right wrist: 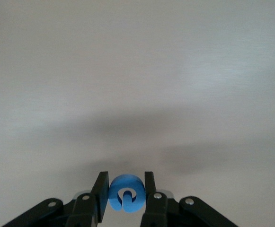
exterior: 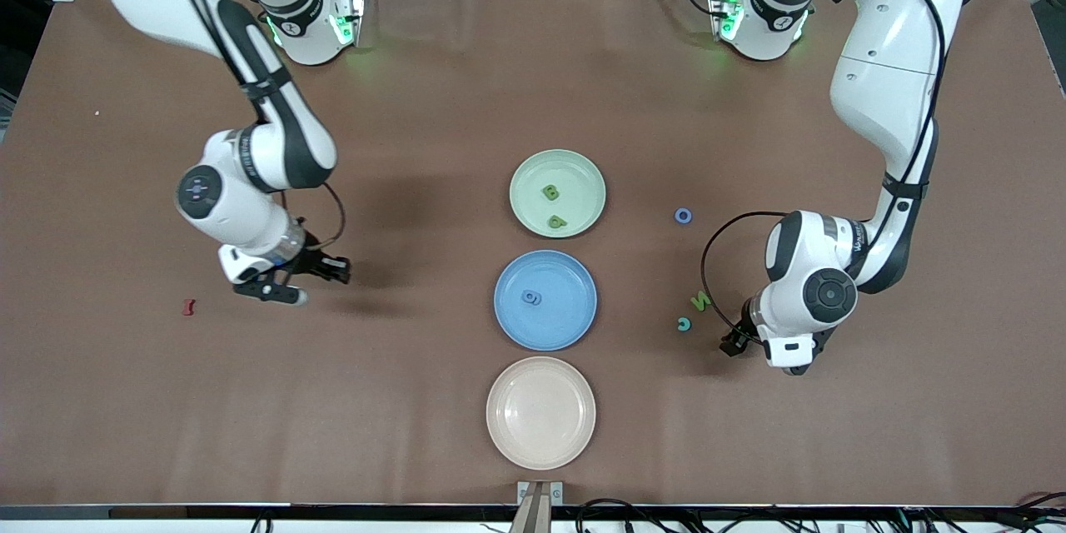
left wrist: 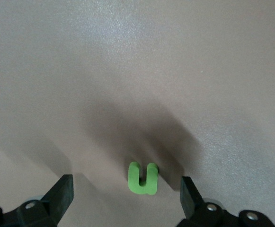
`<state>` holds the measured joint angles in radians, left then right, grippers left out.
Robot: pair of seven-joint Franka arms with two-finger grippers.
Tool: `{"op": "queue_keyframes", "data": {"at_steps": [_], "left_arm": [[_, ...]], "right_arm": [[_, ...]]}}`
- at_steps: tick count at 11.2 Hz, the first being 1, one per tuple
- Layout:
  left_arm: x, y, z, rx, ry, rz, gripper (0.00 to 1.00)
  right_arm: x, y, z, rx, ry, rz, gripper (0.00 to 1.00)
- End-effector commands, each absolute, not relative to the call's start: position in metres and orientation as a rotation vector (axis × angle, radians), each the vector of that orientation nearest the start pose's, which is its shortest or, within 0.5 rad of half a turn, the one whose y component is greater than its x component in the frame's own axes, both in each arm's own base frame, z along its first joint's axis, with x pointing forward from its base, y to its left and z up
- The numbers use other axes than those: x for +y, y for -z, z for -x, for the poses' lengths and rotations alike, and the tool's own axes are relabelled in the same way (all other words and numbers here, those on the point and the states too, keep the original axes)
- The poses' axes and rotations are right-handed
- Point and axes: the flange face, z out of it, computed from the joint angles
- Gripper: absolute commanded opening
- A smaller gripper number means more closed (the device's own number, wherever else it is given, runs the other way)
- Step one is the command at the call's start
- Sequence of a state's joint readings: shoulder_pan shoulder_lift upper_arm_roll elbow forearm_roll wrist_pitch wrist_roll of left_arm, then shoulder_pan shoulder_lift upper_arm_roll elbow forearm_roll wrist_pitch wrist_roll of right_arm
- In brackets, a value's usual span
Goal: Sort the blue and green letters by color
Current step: 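Open the right gripper over the blue plate while the left gripper lifts u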
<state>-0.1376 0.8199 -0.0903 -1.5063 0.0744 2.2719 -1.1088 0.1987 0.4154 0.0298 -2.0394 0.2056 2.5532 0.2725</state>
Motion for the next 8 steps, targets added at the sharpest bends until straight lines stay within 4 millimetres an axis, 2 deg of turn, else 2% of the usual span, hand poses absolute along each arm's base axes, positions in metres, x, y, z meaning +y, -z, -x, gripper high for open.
{"op": "queue_keyframes", "data": {"at_steps": [1, 3, 6, 8], "left_arm": [[-0.148, -0.175, -0.696, -1.350, -0.080, 2.839, 0.00], [-0.148, -0.175, -0.696, -1.358, -0.080, 2.835, 0.00], [-0.149, -0.175, -0.695, -1.367, -0.080, 2.831, 0.00], [-0.153, -0.183, -0.696, -1.364, -0.063, 2.839, 0.00]], "right_arm": [[0.212, -0.254, -0.615, 0.342, 0.122, 2.922, 0.00], [0.253, -0.256, -0.620, 0.275, 0.154, 2.908, 0.00], [0.327, -0.251, -0.630, 0.143, 0.211, 2.878, 0.00], [0.370, -0.255, -0.628, 0.060, 0.267, 2.847, 0.00]]}}
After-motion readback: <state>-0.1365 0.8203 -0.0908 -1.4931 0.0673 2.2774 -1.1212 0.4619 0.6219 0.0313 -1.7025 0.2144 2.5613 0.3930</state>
